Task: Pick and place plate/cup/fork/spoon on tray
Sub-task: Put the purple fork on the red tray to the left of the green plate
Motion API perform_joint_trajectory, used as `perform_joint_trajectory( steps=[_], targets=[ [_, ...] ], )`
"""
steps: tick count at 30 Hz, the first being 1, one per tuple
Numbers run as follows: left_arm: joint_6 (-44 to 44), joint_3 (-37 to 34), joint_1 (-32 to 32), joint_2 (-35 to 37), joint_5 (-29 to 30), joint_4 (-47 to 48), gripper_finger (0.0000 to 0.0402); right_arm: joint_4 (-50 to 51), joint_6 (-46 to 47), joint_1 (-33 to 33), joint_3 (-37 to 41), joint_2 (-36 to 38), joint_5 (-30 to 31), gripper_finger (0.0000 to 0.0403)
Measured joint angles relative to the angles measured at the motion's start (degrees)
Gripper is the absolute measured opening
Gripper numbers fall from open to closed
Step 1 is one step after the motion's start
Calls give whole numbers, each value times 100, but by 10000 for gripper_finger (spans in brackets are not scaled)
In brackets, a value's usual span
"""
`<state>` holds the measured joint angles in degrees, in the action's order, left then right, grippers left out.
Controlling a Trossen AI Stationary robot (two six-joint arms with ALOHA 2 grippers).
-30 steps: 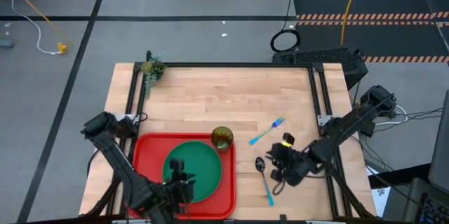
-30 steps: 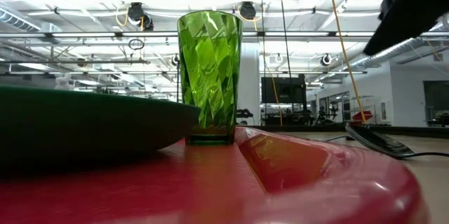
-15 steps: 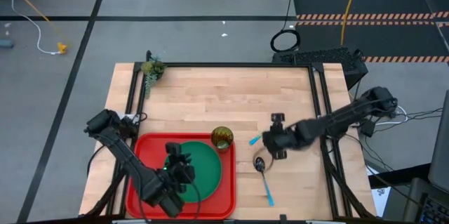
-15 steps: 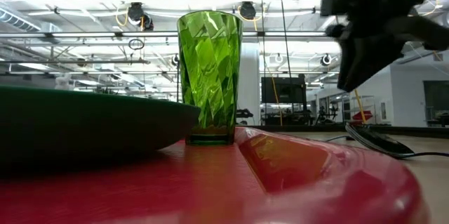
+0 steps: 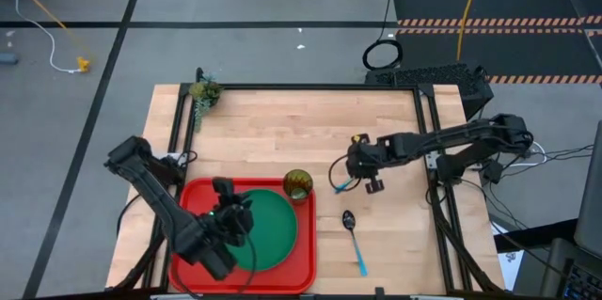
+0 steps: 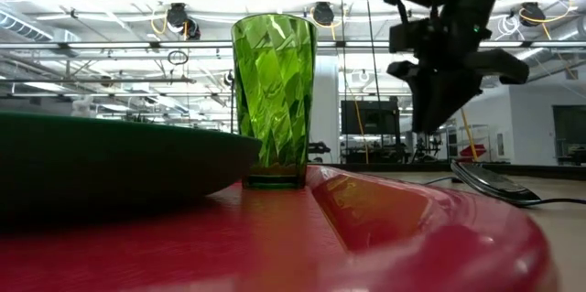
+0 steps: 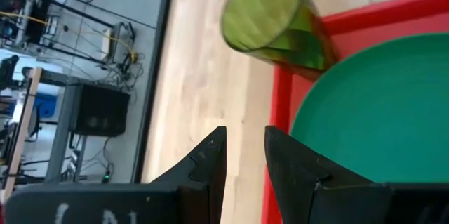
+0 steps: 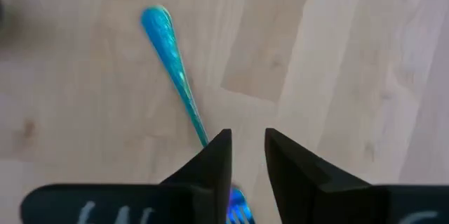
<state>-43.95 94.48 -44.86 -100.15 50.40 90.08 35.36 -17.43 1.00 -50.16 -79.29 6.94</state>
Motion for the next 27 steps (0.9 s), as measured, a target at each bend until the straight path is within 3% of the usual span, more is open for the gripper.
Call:
perform_joint_trajectory(
  steps=[8,17,27],
  targets=[
    [-33,-648,56,866,282,-13,102,-100,-179,-149,407,0,-240,137],
    [18,-993,305,1497,800,-70,102,-613,-515,-516,806,-2,-868,136],
    [39,-1229,619,1630,923,-82,102,-1139,-781,-518,1329,7,-976,135]
  ],
)
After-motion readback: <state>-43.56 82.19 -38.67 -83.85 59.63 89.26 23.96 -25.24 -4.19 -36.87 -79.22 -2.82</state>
